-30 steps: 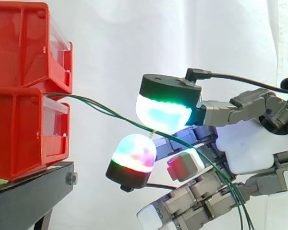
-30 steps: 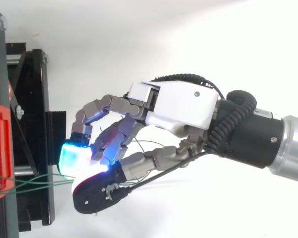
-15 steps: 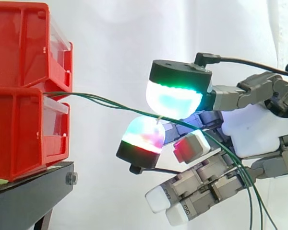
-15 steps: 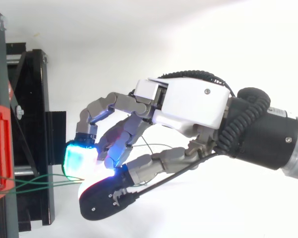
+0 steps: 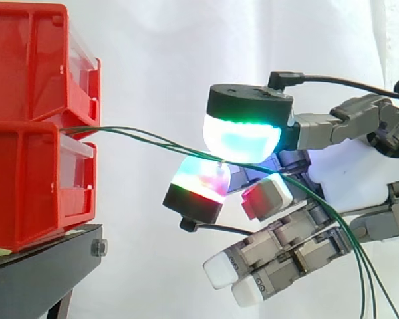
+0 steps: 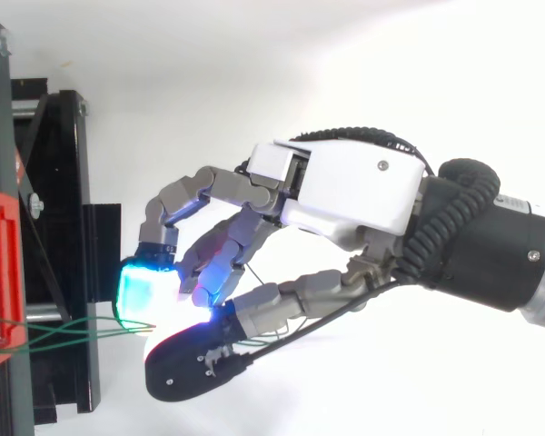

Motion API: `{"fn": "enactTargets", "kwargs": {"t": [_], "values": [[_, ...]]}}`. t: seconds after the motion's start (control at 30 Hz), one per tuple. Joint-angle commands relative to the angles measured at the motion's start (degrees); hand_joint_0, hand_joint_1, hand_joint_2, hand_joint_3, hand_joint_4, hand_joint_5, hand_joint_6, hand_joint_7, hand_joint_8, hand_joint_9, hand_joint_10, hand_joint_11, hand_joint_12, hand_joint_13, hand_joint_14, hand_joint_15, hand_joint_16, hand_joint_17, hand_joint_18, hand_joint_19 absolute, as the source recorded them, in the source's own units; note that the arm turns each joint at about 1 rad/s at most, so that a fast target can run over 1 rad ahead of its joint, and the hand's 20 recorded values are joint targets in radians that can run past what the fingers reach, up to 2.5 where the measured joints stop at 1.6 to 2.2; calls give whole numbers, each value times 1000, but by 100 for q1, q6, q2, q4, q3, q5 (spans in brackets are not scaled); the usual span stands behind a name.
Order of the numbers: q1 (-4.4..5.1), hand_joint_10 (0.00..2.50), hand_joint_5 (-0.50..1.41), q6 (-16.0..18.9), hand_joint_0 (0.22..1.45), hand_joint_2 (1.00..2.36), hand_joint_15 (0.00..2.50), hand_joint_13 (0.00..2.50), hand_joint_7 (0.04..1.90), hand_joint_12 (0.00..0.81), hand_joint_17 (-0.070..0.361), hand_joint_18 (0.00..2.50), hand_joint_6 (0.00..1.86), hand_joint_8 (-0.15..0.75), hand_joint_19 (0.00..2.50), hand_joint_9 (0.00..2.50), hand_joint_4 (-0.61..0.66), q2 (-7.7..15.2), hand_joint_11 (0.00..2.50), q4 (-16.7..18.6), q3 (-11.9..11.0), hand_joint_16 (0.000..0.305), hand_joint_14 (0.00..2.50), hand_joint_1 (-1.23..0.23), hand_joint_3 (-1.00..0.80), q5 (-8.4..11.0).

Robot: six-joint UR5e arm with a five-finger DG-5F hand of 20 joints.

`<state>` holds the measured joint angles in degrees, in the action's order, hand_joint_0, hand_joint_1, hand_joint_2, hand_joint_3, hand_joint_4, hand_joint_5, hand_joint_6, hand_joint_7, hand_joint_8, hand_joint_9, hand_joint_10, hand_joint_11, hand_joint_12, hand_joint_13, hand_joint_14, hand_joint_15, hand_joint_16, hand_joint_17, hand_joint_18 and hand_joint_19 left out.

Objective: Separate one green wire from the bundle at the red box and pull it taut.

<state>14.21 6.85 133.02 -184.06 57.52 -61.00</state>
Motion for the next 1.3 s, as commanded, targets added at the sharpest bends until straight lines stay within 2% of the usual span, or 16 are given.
{"fn": "enactTargets", "kwargs": {"t": [0.0,0.13,0.23,0.37,0.6,0.97,1.07,1.17,1.27], "values": [[3,21,-161,1,665,1005,402,730,924,327,102,549,910,227,414,1237,22,5,903,-68,-48,45,15,-883,-440,0],[-6,22,-159,1,670,1003,406,730,919,327,102,552,907,226,413,1235,13,5,903,-323,-154,45,16,-904,-460,-8],[-6,22,-158,1,677,1001,405,730,924,327,102,556,905,226,415,1235,14,5,903,-385,-171,45,16,-912,-481,-8],[3,21,-153,1,646,1000,407,728,938,324,101,557,897,224,430,1237,68,5,907,-393,-171,45,16,-911,-500,-8],[-6,21,-141,-25,536,1000,406,740,945,337,107,571,885,241,429,1270,106,5,902,-385,-163,47,16,-815,-500,-8],[3,21,-142,-52,485,1000,404,753,945,356,115,588,868,253,425,1280,127,5,879,-385,-163,51,15,-754,-500,-8],[3,19,-150,-60,481,1000,430,774,930,357,116,591,869,255,421,1361,124,5,1060,-385,-119,52,16,-739,-500,-8],[3,17,-160,-52,481,1000,442,781,900,362,117,594,866,255,425,1371,137,5,1138,-226,13,52,17,-738,-500,18],[3,15,-166,-43,482,1000,442,769,880,359,118,592,865,251,426,1324,139,5,1138,-51,40,52,18,-769,-500,27]]}}
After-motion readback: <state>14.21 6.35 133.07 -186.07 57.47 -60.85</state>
